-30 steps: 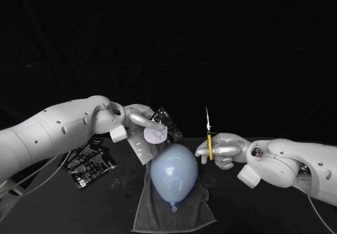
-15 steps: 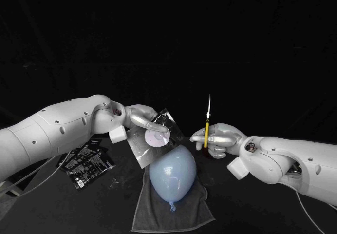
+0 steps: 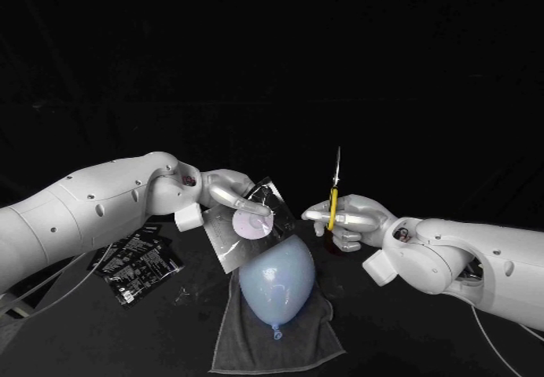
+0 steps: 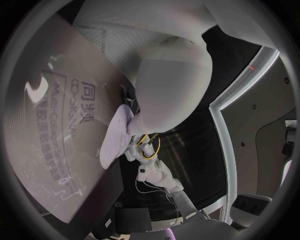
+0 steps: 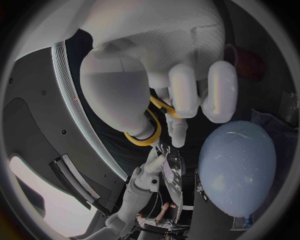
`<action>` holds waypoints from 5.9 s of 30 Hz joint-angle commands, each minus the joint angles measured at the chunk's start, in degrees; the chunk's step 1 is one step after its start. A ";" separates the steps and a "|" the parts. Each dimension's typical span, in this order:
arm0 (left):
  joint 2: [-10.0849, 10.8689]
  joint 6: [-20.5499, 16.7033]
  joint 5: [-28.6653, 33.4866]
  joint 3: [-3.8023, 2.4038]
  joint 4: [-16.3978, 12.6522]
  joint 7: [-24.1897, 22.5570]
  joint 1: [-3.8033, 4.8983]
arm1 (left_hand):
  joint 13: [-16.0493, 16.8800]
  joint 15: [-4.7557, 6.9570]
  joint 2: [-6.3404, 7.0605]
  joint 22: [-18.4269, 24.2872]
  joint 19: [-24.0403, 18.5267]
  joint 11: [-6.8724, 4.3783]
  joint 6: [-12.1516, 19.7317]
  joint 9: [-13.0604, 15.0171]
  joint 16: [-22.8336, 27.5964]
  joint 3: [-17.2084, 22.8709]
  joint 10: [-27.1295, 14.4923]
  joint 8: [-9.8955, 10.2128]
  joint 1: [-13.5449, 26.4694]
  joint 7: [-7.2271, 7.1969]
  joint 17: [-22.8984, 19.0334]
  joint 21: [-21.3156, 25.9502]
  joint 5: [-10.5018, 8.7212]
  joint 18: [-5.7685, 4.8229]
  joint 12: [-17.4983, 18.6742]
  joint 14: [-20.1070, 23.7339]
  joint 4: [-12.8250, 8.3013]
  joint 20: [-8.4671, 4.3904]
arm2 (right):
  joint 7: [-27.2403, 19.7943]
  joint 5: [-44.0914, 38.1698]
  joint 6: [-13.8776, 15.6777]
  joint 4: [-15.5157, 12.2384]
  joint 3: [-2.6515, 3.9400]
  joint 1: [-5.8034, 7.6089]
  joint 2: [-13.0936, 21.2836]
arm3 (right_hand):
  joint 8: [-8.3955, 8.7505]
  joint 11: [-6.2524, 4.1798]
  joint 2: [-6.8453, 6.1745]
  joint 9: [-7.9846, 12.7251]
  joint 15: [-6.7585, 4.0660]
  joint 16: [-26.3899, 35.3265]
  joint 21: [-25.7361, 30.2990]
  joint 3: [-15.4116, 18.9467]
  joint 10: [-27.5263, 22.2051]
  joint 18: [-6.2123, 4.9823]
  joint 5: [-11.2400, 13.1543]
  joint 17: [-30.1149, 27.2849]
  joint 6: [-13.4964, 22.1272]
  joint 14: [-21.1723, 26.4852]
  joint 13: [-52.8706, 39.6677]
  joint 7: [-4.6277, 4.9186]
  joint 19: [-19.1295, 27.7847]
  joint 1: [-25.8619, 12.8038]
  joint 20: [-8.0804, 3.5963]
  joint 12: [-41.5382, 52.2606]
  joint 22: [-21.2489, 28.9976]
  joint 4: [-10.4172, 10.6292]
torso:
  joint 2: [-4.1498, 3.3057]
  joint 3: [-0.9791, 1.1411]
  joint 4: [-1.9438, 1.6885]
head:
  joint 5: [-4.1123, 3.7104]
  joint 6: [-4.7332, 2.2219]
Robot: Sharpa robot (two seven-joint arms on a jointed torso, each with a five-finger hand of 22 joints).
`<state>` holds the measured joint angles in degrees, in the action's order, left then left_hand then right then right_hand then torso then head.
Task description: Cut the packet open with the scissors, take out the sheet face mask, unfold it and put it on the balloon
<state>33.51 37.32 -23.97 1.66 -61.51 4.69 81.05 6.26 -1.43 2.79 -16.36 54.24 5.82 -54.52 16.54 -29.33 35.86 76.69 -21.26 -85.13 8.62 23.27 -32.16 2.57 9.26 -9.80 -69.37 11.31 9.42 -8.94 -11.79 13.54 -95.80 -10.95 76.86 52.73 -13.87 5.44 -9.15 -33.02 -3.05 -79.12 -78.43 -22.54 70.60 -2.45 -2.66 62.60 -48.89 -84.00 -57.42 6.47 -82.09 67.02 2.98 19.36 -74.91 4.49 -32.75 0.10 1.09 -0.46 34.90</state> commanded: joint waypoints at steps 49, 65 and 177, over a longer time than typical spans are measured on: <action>-2.41 4.08 -0.78 -0.05 -1.05 2.00 0.44 | 0.21 0.08 -0.51 -0.33 -0.76 -1.56 -0.17 1.27 -0.63 -0.46 1.43 -0.09 -0.05 0.02 0.40 -0.60 0.20 0.86 -0.49 0.76 -0.01 0.02 | 2.95 -4.92 -5.76 1.23 0.04 -0.35 -3.86 | 0.39 -4.95 5.99 2.12 -0.24 -3.45 -2.96 4.12 16.51 -0.02 -0.13 6.49 -6.58 -2.38 -17.95 -0.99 -1.98 9.08 0.16 49.52 -8.19 2.94 | -0.02 -0.07 -0.08 | 0.15 0.36; -2.64 4.07 -1.14 -0.03 -1.56 2.30 0.52 | 0.27 0.08 -0.49 -0.43 -0.87 -1.56 -0.14 1.30 -0.78 -0.47 1.37 -0.05 -0.09 0.03 0.53 -0.76 0.20 0.87 -0.52 0.87 -0.04 0.02 | 1.33 -5.10 -5.42 1.00 0.04 -0.56 -3.93 | -0.87 -6.02 11.71 2.01 -1.12 -4.41 -3.30 -2.21 16.93 0.10 -0.14 8.95 -11.38 -2.77 -21.77 -2.40 -2.20 10.68 -0.67 54.11 -8.75 1.14 | -0.05 -0.07 -0.06 | 0.13 0.46; 0.62 -15.17 39.25 -1.47 -7.74 -17.23 -14.16 | -2.50 -10.66 5.05 13.73 -24.45 8.34 23.14 0.16 23.87 -37.30 -29.15 5.03 -0.88 8.38 -10.29 28.84 0.24 -1.48 5.69 23.88 5.53 7.32 | -6.52 -6.84 3.54 3.91 2.22 -1.21 -4.02 | -3.64 -6.63 11.41 -2.99 -1.67 -4.78 -3.05 -3.95 16.82 0.06 -0.15 10.03 -10.79 -2.89 -22.77 -3.10 -2.07 7.91 -1.26 54.73 -8.88 -1.10 | 0.00 -0.07 0.06 | -0.65 -2.41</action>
<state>34.22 20.14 15.34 0.28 -69.16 -12.89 66.77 3.73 -12.06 8.20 -2.60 29.58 14.12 -31.14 16.65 -5.69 -1.65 47.29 -15.94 -86.20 9.51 12.99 -3.49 2.87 8.78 -3.95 -45.26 16.84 16.69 -15.54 -18.20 18.56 -91.94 -8.80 75.65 48.78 -17.29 5.42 1.72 -33.31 -4.33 -83.55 -81.47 -25.95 70.62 -2.08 -2.51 72.58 -59.66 -83.98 -74.95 3.96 -83.97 75.02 2.06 22.73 -74.90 3.69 -32.75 0.05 1.12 -0.99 32.51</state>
